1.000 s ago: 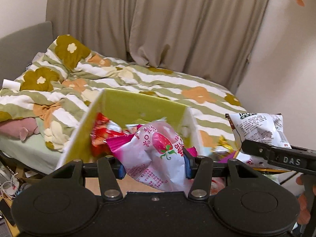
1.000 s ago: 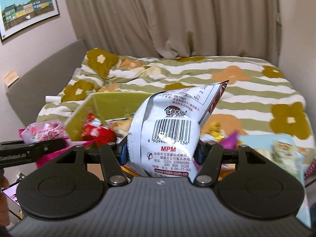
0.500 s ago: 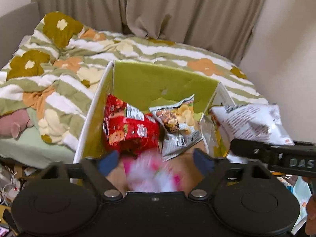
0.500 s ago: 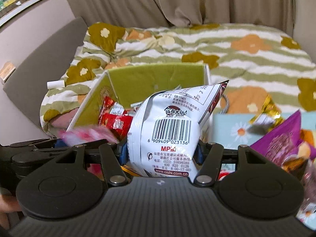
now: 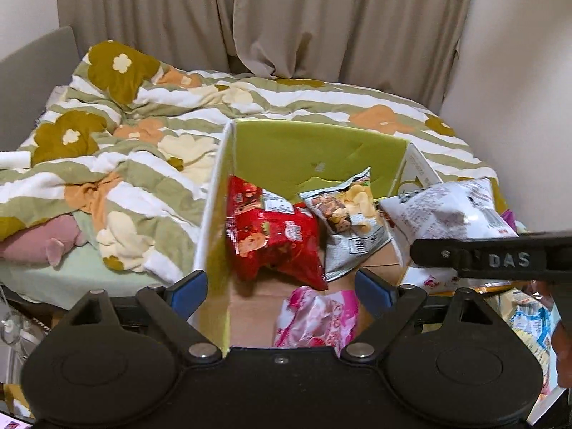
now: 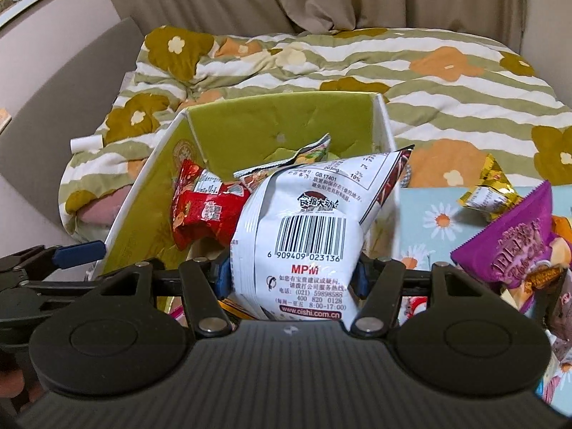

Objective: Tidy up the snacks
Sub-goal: 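Carry both bags into the cardboard box and open both tools to release, then move both tools back from the box toward the snack pile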

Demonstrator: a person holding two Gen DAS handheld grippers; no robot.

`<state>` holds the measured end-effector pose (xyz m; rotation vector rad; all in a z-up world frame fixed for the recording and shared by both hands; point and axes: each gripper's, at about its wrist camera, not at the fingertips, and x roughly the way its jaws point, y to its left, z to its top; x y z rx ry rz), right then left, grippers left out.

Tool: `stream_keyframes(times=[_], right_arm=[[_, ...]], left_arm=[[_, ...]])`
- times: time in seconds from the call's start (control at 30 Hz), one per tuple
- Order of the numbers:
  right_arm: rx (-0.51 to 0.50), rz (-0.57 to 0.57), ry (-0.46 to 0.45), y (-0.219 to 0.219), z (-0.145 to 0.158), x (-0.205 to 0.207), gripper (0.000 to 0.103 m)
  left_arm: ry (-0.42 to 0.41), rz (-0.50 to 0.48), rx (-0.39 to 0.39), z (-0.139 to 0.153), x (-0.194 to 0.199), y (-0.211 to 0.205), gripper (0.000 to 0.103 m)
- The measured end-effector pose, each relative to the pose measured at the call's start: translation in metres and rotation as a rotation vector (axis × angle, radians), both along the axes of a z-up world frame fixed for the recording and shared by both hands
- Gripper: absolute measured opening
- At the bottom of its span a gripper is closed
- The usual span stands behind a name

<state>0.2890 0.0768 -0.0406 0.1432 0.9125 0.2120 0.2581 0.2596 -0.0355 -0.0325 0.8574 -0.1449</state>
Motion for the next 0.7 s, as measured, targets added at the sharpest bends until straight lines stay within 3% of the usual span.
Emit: stream_keyframes(times=[0.1,0.17,0.47,0.7], right_arm=[[0.001,0.038,0.010,0.007,-0.004,0.008,0.080],[0.011,0.062,0.012,0.011,-0.007,0.011,0.103],[-0.008,0.101,-0.060,0.011,-0.003,0.001,0.103],[0.006,0.105,-0.083,0.001,0.011,-0.010,0.103]], left_arm=[[-0.003,0.022,0.023,0.002,-0.006,0.002,0.092],[-0.006,0.043,0.026,0.004,-0.011,0.005,0.092],[-0.018,0.103,0.000,0.010,-0.030,0.008,0.095],[-0.064,0.091,-0.014,0.025,-0.035,0.002,0.095]])
